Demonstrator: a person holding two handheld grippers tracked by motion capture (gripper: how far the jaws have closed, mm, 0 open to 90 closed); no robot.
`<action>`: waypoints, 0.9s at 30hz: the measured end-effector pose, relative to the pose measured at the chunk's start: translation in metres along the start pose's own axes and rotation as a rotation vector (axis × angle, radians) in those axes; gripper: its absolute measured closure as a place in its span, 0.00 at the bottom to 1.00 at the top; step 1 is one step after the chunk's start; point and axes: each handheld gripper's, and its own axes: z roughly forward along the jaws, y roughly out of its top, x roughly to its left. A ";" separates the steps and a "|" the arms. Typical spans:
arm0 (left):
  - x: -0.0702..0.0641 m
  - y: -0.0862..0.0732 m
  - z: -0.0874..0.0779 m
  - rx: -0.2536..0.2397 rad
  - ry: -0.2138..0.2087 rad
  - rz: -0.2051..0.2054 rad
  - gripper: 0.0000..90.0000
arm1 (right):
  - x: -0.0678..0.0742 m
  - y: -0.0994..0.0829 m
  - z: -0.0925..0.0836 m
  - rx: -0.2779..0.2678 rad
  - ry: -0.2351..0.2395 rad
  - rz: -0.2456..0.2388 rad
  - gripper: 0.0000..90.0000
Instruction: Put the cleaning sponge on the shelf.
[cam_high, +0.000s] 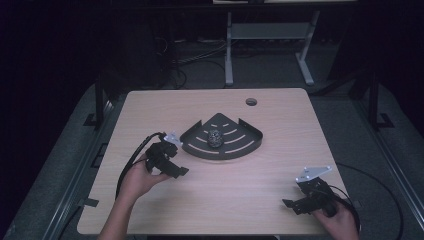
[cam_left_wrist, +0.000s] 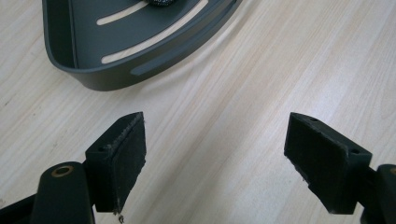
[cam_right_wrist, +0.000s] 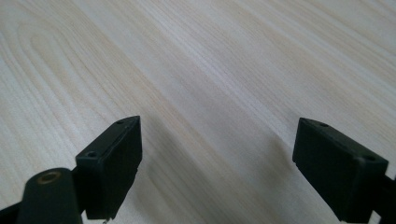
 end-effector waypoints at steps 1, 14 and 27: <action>0.000 -0.001 0.000 -0.002 -0.003 -0.004 0.22 | 0.000 0.000 0.000 0.001 -0.001 -0.003 0.17; -0.002 -0.020 -0.008 -0.018 0.014 -0.026 0.23 | 0.001 0.001 0.003 0.005 0.002 -0.010 0.17; 0.001 -0.049 -0.016 -0.024 0.021 -0.077 0.23 | 0.004 0.003 0.005 0.007 0.003 -0.015 0.17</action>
